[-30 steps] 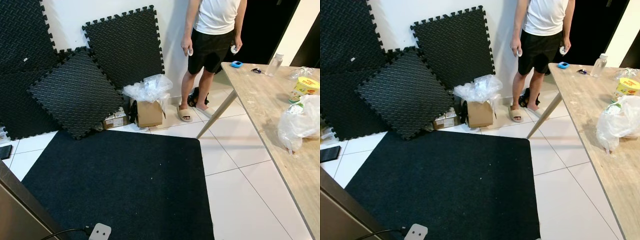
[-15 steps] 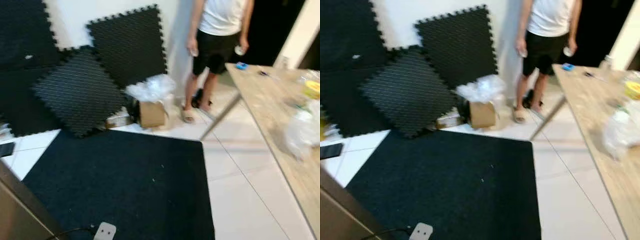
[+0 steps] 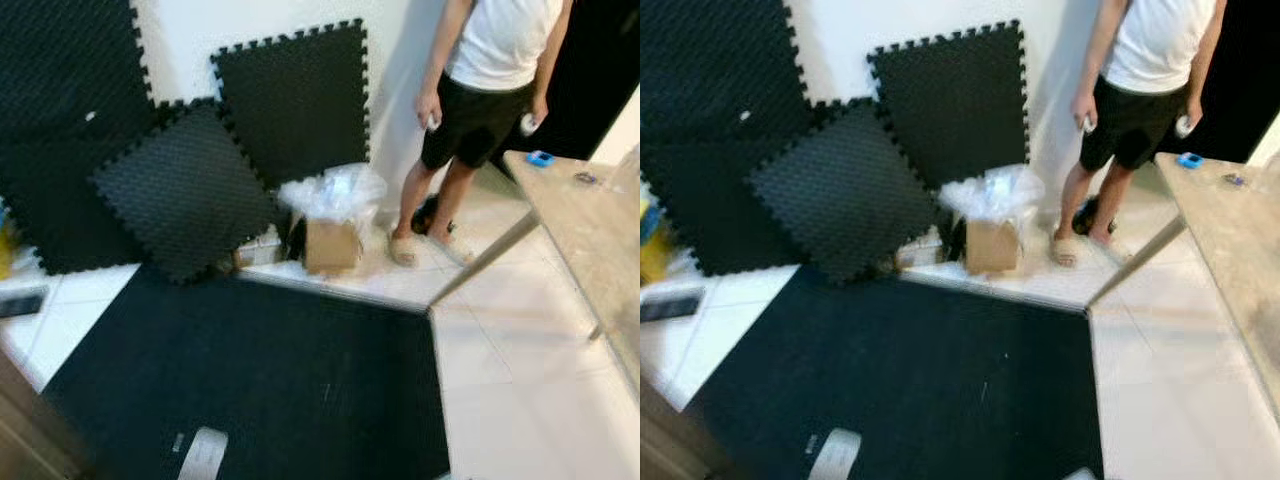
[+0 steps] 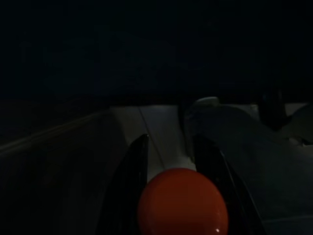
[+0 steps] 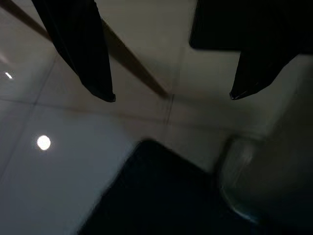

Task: Restocking fridge

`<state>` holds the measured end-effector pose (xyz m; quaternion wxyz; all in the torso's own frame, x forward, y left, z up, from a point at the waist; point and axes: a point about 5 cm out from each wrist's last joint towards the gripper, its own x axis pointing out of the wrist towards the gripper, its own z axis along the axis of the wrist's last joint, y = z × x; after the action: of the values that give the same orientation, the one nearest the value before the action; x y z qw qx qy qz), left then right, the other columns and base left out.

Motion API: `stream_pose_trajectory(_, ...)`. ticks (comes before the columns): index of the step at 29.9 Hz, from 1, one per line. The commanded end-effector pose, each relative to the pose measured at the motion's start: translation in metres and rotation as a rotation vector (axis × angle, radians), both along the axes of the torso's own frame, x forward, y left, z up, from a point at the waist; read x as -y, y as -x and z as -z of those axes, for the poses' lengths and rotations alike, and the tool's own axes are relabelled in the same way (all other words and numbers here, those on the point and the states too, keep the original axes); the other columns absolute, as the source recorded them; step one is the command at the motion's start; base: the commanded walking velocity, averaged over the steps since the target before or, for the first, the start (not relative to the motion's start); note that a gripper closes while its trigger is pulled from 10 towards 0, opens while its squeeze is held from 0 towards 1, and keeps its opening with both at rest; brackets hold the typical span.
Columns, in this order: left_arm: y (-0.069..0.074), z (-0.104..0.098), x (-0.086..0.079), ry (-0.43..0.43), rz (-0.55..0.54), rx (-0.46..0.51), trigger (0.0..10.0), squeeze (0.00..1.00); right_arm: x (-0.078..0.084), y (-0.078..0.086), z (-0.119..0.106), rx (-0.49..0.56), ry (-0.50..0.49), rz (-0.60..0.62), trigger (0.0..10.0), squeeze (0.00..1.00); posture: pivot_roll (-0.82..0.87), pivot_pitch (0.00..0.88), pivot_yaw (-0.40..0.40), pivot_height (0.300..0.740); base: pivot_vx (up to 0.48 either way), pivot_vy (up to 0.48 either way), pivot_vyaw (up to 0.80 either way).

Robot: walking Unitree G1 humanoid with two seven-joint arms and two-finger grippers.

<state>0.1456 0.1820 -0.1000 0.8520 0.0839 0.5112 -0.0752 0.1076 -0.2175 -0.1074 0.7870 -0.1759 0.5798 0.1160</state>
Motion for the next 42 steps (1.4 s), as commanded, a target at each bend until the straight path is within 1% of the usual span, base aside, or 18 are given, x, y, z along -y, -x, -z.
stream_pose_trajectory(1, 0.0143, 0.0055, 0.0004, 0.004, -0.007, -0.058, 10.0, 0.0, 0.0058, 0.0078, 0.0008, -0.023, 0.007, 0.001, 10.0, 0.0, 0.06, 0.0, -0.038, 0.74, 0.0, 0.0, 0.0)
stream_pose_trajectory(12, 0.0143, 0.0057, 0.0022, 0.008, 0.005, -0.062, 10.0, 0.0, 0.0075, 0.0091, 0.0005, -0.027, -0.006, -0.007, 10.0, 0.0, 0.05, 0.0, -0.04, 0.74, 0.0, 0.0, 0.0)
stream_pose_trajectory(14, 0.0141, 0.0056, 0.0025, 0.009, 0.006, -0.062, 10.0, 0.0, 0.0082, 0.0094, 0.0003, -0.027, -0.01, -0.005, 10.0, 0.0, 0.05, 0.0, -0.04, 0.74, 0.0, 0.0, 0.43)
stream_pose_trajectory(24, 0.0123, 0.0053, 0.0055, 0.015, 0.013, -0.06, 10.0, 0.0, 0.0127, 0.0078, -0.0013, -0.022, -0.015, -0.004, 10.0, 0.0, 0.05, 0.0, -0.044, 0.74, 0.0, 0.0, 0.79)
stream_pose_trajectory(38, 0.0124, 0.0057, 0.0084, 0.024, 0.017, -0.064, 10.0, 0.0, 0.0111, 0.0058, -0.0014, -0.018, -0.02, -0.001, 10.0, 0.0, 0.04, 0.0, -0.045, 0.74, 0.0, 0.0, 0.79)
stream_pose_trajectory(42, 0.0118, 0.0054, 0.0088, 0.03, 0.016, -0.061, 10.0, 0.0, 0.0111, 0.0049, -0.0016, -0.012, -0.013, 0.001, 10.0, 0.0, 0.04, 0.0, -0.044, 0.74, 0.0, 0.0, 0.0)
